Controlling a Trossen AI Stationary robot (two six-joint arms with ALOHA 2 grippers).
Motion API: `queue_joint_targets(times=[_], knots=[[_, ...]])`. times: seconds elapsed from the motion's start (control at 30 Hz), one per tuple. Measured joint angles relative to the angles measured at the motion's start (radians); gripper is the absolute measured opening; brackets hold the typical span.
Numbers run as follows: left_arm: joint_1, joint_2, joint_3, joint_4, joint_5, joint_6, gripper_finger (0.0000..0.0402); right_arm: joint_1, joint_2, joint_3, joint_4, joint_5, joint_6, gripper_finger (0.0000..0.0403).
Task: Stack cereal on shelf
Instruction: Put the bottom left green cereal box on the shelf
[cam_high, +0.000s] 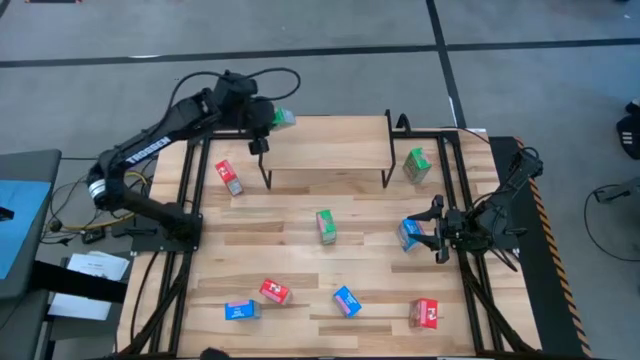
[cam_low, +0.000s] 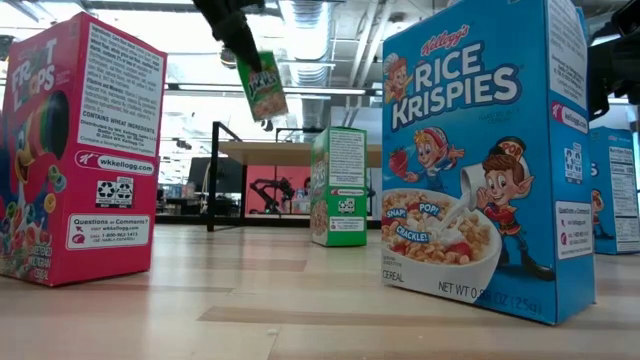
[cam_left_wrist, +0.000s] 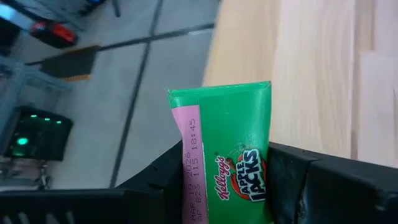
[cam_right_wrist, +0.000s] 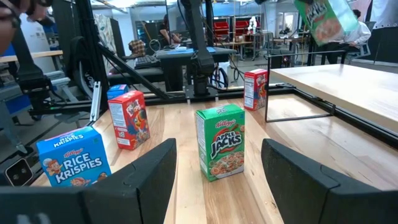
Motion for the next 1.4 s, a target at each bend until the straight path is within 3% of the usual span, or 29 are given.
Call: queue_joint_targets(times=[0.2, 0.43, 1.13, 1.4], knots=[[0.001, 0.088, 0.000, -0.002, -0.012, 0.096, 0.0146, 0.000, 0.000, 0.000, 0.000, 0.000, 0.000, 0.0261], [0.003, 0.099, 0.000, 0.001, 0.027, 0.191, 0.0146, 0.000, 0.000, 0.000, 0.000, 0.000, 0.000, 0.0261], [0.050, 0.118, 0.003, -0.063, 0.103, 0.128, 0.0148, 0.000, 0.000, 0.000, 0.000, 0.000, 0.000, 0.0261], [0.050, 0.130, 0.000, -0.058, 0.098, 0.131, 0.0191, 0.000, 0.000, 0.000, 0.000, 0.000, 0.000, 0.0261]])
